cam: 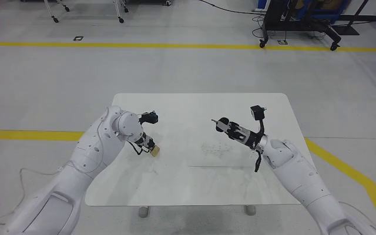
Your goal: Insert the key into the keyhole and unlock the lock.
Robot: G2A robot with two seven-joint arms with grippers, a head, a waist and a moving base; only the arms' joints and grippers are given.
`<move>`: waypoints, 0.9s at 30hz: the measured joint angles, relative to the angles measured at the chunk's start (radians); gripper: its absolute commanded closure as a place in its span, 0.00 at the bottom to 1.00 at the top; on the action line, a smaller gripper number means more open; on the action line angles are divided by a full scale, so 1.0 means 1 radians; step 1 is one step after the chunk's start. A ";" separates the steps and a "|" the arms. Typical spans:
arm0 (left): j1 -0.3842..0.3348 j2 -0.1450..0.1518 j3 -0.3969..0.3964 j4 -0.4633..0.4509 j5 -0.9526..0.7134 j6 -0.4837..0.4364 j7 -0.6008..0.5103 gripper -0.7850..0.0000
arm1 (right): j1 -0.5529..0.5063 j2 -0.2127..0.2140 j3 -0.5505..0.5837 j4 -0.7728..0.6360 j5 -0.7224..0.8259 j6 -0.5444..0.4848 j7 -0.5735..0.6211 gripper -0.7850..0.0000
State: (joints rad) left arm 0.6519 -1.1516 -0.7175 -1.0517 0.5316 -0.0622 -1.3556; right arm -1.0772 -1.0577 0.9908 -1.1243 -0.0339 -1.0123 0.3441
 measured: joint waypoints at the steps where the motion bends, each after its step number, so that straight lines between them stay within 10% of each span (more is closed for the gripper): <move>1: -0.001 -0.001 0.001 0.003 -0.001 0.000 -0.002 1.00 | 0.000 0.000 0.000 0.000 0.000 0.000 0.000 1.00; 11: 0.001 -0.001 -0.022 0.017 -0.014 -0.043 0.060 1.00 | 0.000 0.000 0.000 0.000 0.000 0.000 0.000 1.00; 22: 0.150 0.027 -0.290 0.109 -0.476 -0.500 0.607 1.00 | 0.000 0.000 0.000 0.000 0.000 0.000 0.000 1.00; 27: 0.166 0.026 -0.299 0.105 -0.519 -0.546 0.636 1.00 | 0.000 0.000 0.000 0.000 0.000 0.000 0.000 1.00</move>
State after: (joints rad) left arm 0.8182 -1.1251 -1.0163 -0.9466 0.0124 -0.6081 -0.7192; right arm -1.0772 -1.0577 0.9908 -1.1243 -0.0339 -1.0123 0.3441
